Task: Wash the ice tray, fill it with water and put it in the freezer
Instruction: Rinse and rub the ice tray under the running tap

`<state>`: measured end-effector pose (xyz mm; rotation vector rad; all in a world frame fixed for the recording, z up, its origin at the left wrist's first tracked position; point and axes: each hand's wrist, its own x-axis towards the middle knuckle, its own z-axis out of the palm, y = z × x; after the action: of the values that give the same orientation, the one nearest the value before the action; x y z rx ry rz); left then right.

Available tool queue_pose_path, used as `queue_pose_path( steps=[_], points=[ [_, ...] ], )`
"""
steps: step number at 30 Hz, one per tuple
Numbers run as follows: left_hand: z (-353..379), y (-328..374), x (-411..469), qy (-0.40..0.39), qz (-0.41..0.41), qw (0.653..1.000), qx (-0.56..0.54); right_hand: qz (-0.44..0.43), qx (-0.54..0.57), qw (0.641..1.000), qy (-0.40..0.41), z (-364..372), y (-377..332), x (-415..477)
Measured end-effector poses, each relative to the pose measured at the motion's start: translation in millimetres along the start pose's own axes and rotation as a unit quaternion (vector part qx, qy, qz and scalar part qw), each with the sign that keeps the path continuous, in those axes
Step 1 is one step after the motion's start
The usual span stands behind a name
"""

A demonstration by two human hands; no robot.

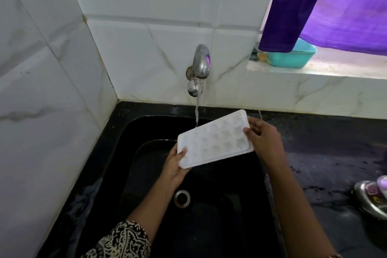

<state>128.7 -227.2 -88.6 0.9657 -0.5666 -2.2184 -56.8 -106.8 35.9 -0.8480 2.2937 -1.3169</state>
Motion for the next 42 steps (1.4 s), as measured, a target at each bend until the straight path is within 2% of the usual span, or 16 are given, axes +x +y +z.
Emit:
queue_pose_path(
  steps=[3,5,8,11,12,14,16,17,21,24,31,33,34,36,38,42],
  points=[
    [10.8,10.2,1.7,0.002,0.041,0.999,0.013,0.001,-0.024,0.999,0.031,-8.3,12.2,5.4],
    [9.5,25.0,-1.0,0.031,0.091,0.994,0.043,0.02,-0.051,0.998,0.018,2.6,22.9,9.8],
    [-5.7,52.0,-12.0,0.084,0.168,0.976,0.107,0.048,-0.111,0.99,-0.072,35.0,32.0,14.7],
    [-29.8,76.3,-24.6,0.143,0.22,0.953,0.152,0.006,-0.164,0.977,-0.137,62.8,11.0,21.1],
    [-37.9,82.8,-28.7,0.159,0.229,0.948,0.153,-0.014,-0.142,0.981,-0.13,70.0,-2.2,26.7],
    [-50.5,92.5,-36.5,0.182,0.237,0.942,0.151,0.008,0.002,0.993,-0.121,78.6,-36.7,42.6],
    [-57.6,97.7,-44.4,0.197,0.237,0.94,0.145,0.077,0.159,0.971,-0.161,87.3,-72.3,61.0],
    [-59.5,99.0,-48.0,0.201,0.238,0.94,0.139,0.096,0.193,0.959,-0.186,91.9,-86.0,70.1],
    [-63.1,98.8,-59.3,0.2,0.244,0.942,0.115,0.133,0.214,0.943,-0.219,113.7,-101.8,92.1],
    [-67.8,98.9,-63.0,0.199,0.243,0.943,0.106,0.119,0.231,0.939,-0.226,121.6,-88.4,93.7],
    [-75.0,102.8,-67.1,0.198,0.244,0.945,0.095,0.122,0.363,0.896,-0.225,132.2,-71.0,93.2],
    [-75.4,104.2,-68.7,0.2,0.245,0.943,0.1,0.145,0.351,0.89,-0.254,130.3,-64.0,89.0],
    [-75.2,104.4,-69.3,0.201,0.247,0.942,0.104,0.165,0.305,0.901,-0.259,128.6,-56.1,83.3],
    [-72.9,103.6,-71.0,0.196,0.256,0.94,0.116,0.183,0.133,0.947,-0.227,123.7,-32.4,60.3],
    [-68.6,101.9,-74.0,0.188,0.27,0.935,0.131,0.194,0.032,0.959,-0.206,121.8,0.2,33.5],
    [-58.5,93.7,-85.1,0.136,0.298,0.922,0.204,0.313,0.155,0.9,-0.263,109.7,33.1,-17.2]
  ],
)
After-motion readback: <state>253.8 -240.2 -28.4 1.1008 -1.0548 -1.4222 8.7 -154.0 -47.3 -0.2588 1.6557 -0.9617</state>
